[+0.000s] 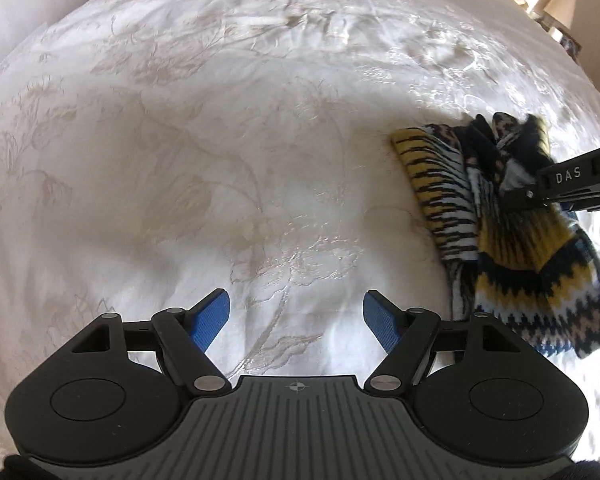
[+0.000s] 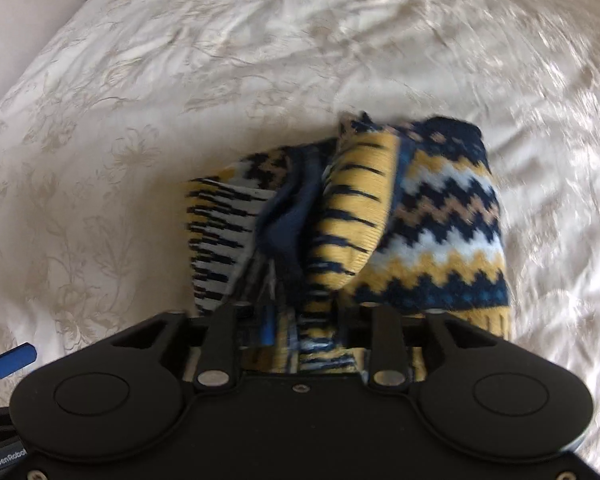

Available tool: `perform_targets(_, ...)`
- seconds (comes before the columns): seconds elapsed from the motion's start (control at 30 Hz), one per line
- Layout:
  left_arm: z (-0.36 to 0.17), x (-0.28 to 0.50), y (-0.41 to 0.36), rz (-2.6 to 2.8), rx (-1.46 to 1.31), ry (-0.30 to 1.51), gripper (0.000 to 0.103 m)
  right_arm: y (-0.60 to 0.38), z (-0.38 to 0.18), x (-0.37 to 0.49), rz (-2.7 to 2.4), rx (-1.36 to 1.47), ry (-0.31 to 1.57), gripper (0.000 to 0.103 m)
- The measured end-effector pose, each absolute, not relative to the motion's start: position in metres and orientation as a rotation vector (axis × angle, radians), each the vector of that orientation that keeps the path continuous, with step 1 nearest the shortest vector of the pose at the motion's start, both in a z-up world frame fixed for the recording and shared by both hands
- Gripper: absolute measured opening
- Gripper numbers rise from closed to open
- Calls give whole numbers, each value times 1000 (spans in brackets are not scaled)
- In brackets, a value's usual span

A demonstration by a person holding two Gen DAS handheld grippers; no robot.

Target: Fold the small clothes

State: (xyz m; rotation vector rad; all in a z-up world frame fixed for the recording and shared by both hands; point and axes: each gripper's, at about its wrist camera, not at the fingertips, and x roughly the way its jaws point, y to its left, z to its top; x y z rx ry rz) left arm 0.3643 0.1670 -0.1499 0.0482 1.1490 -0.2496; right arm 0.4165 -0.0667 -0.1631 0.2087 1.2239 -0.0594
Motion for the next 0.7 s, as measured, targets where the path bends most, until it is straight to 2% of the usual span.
perform_targets(0.03,-151,366,169,-252,48,1151,73,-62,-161,415,-38,212,1211,54)
perform_targets(0.3,-143,380,158,-311,52,1132,73,-64,-138,392,69,308,1066,53)
perform_targets(0.53,-132,410,115,-457,12,1129,73,-83,-130,343,4,159,1075,53)
perform_targets(0.6,-130,421,97,-491,3,1128,73,-79,-130,329,18,129,1080,58)
perform_targets(0.67,-130,430,82,-521,-2,1137,73,-69,-130,317,37,91,1074,69)
perform_targets(0.7,-130,434,74,-535,-5,1144,73,-61,-130,312,54,60,1070,70)
